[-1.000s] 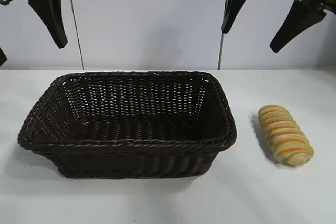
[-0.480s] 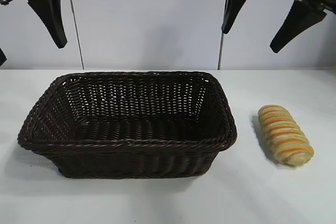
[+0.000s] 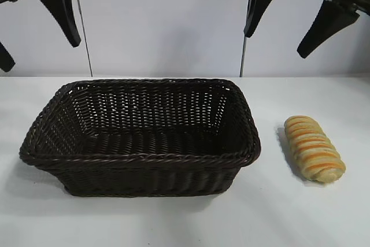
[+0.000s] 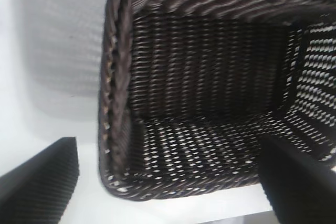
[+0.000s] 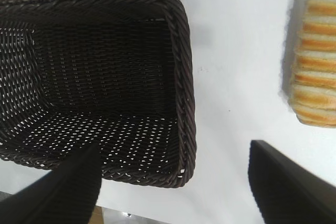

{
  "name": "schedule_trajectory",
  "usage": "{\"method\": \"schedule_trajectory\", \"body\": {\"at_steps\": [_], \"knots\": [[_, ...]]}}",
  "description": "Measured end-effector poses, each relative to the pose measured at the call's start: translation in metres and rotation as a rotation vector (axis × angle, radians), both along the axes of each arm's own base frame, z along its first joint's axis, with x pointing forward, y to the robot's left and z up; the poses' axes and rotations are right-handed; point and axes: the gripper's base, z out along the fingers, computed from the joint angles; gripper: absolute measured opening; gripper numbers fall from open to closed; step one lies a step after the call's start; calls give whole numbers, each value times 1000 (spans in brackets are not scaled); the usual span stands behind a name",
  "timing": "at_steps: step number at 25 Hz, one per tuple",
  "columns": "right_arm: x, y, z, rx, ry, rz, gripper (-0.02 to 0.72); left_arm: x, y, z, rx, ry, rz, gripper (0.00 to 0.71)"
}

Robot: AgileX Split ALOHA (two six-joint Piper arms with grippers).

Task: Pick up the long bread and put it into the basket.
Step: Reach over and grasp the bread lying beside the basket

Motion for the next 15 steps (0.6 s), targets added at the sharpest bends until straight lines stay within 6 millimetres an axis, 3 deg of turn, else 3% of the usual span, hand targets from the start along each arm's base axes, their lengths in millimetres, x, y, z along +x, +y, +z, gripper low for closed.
{"method": "schedule_trajectory", "body": {"at_steps": [15], "knots": [[0,-1,0,-11,-8,18,559,1,0,-6,-5,-18,22,668]]}}
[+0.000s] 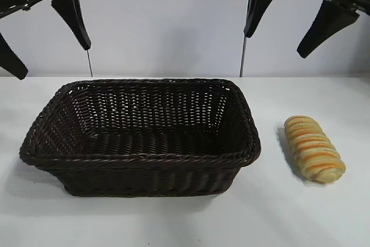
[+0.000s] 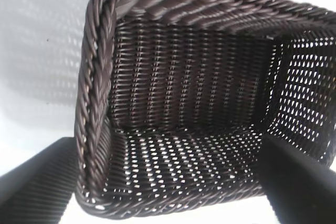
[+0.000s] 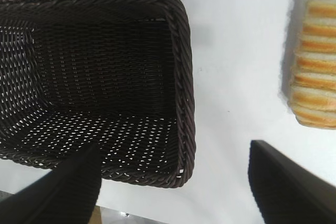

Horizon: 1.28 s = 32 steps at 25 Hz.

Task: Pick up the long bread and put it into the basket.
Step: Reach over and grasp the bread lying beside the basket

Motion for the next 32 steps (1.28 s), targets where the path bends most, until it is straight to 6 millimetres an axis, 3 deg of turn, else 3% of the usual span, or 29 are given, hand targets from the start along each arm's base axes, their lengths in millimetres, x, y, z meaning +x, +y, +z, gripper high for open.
{"method": "schedule_trajectory", "body": {"at_steps": [17,23,32], "knots": [[3,-14,-3,-176,-49,52,559,0,0,0,0,-3,-2,668],[2,-28,-16,-318,-30,29,559,0,0,0,1,-3,-3,668],[-1,-45,-40,-369,16,-19,559,0,0,0,1,-3,-3,668]]}}
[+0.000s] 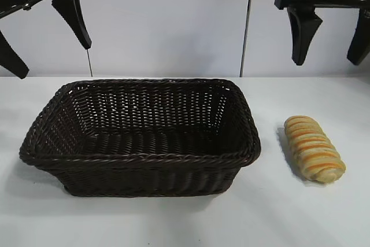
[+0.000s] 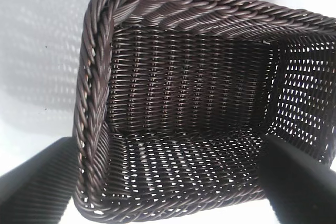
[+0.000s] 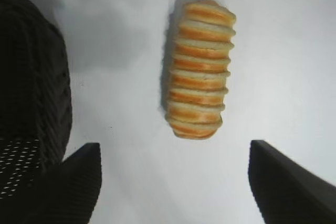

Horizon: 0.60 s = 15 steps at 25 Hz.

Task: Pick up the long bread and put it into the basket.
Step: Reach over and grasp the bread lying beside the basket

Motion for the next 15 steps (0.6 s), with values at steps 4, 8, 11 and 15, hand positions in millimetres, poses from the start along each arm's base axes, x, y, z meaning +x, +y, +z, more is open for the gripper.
{"method": "schedule_trajectory", "body": {"at_steps": [4,8,11,15], "knots": [[1,-23,-16,2,1,-59,559,0,0,0,0,0,0,668],[-1,-38,-34,24,-5,-102,559,0,0,0,0,0,0,668],[-4,-39,-48,42,-26,-101,559,0,0,0,0,0,0,668],[-10,-37,-68,77,-53,-108,559,0,0,0,0,0,0,668]]}}
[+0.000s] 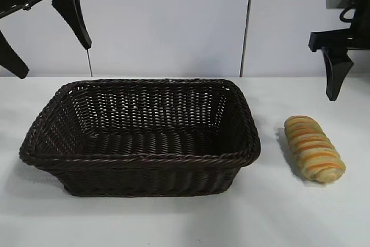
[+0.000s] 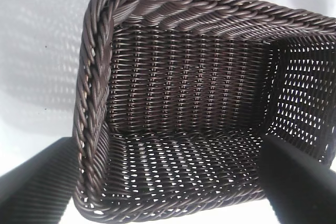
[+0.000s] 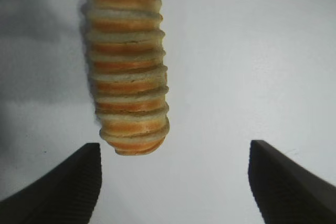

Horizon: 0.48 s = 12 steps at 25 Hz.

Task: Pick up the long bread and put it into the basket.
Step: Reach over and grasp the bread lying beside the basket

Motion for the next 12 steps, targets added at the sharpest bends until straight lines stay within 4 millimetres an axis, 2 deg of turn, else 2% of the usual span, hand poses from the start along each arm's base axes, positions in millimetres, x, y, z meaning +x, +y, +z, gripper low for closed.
{"method": "schedule_trajectory", "body": {"at_steps": [7,12], "knots": [[4,2,-11,31,-78,-12,559,0,0,0,0,0,0,668],[9,3,-35,34,-21,-16,559,0,0,0,0,0,0,668]]}}
